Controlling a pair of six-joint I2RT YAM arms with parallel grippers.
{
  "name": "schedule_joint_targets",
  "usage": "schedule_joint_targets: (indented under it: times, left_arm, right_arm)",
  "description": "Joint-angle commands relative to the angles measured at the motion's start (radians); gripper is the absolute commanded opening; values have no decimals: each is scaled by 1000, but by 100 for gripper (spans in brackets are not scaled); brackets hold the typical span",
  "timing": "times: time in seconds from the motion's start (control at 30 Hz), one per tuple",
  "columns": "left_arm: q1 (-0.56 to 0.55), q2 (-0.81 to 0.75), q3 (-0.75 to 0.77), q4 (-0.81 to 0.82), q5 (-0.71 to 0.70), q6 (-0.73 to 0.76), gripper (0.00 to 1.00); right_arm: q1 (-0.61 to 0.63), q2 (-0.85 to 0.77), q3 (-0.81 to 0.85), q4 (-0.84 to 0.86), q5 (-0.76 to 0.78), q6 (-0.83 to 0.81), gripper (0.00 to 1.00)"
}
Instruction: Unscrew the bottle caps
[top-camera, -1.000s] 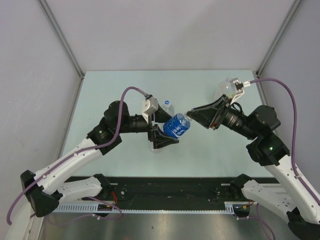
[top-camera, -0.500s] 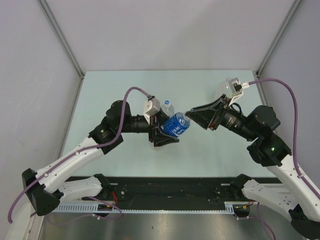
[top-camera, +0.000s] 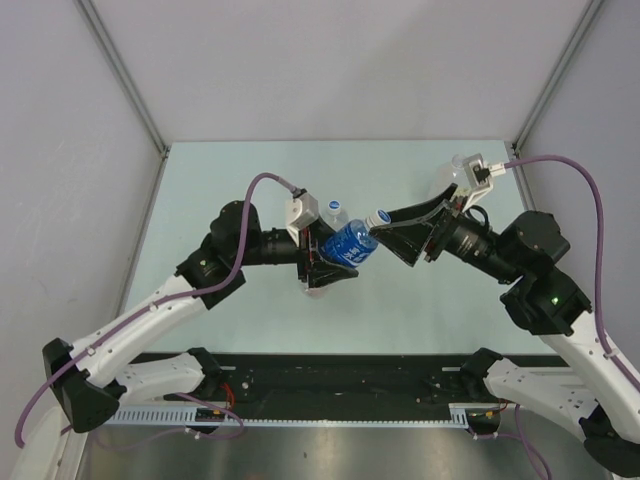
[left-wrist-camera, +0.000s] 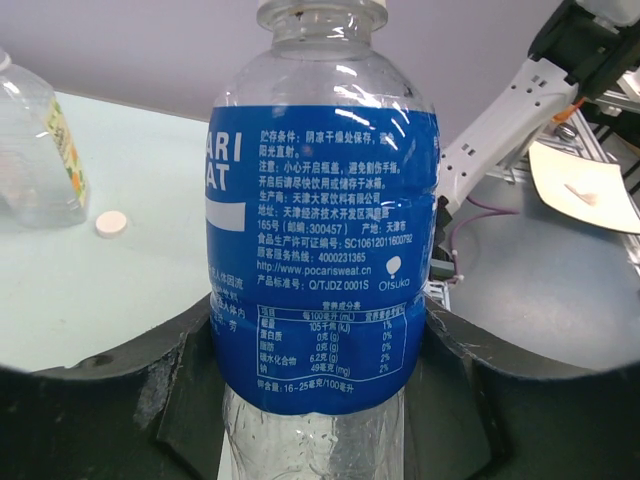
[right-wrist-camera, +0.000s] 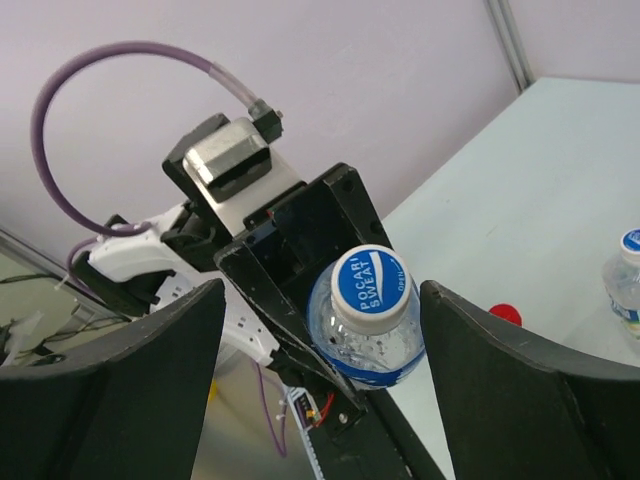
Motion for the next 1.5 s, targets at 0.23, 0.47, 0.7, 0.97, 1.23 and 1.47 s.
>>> schedule_joint_targets:
  times: [0.23, 0.47, 0.7, 0.97, 1.23, 1.47]
  left_arm:
    - [-79, -90, -29, 33, -433, 109, 0]
    - [-295, -88, -40, 57, -907, 289, 0]
    - [-397, -56, -49, 86, -1116, 347, 0]
    - [-430, -33, -50, 100, -1179, 369, 0]
    - [-443, -33, -52, 105, -1177, 373, 0]
    - [-452, -33, -57, 106, -1179, 379, 0]
  right_arm:
    - [77, -16, 100, -36, 349, 19, 82]
    - [142, 24, 100, -50, 511, 46, 77]
    - [160, 56, 100, -22, 540, 46, 72]
    - [186, 80, 100, -12, 555, 35, 61]
    - [191, 103, 100, -13, 552, 30, 59]
    - [191, 114, 100, -10, 568, 18, 54]
